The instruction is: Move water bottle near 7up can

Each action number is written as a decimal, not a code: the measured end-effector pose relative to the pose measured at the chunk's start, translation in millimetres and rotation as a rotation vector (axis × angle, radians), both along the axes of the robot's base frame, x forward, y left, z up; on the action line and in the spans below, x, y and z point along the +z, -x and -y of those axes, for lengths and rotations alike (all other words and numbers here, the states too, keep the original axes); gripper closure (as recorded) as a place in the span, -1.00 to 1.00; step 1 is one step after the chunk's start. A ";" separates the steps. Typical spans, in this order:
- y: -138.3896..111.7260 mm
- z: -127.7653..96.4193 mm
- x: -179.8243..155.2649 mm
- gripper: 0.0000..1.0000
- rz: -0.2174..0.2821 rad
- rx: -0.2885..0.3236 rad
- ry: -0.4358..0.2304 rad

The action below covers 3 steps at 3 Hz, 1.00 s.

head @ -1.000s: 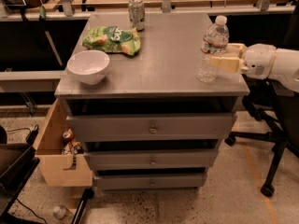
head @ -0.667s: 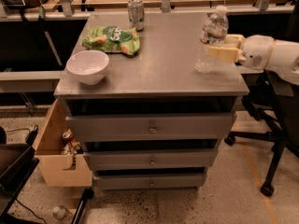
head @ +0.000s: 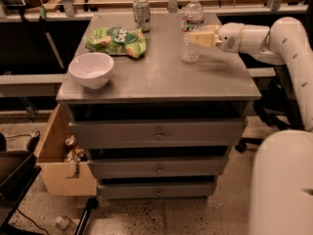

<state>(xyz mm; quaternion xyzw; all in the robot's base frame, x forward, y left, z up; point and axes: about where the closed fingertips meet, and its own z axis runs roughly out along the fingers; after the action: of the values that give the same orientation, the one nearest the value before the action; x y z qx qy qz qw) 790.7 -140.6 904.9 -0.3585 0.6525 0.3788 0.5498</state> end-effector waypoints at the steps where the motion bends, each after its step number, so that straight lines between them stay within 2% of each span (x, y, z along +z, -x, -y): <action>1: -29.5 -25.7 -11.1 1.00 -0.060 -0.010 0.017; 3: -29.5 -25.6 -7.6 1.00 -0.060 -0.011 0.017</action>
Offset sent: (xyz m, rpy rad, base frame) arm 0.1747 -0.0503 0.1544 -0.0807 -0.0984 -0.3329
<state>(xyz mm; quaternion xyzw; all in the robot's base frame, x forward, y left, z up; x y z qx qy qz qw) 820.2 -114.9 897.3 -0.3482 0.6737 0.3810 0.5289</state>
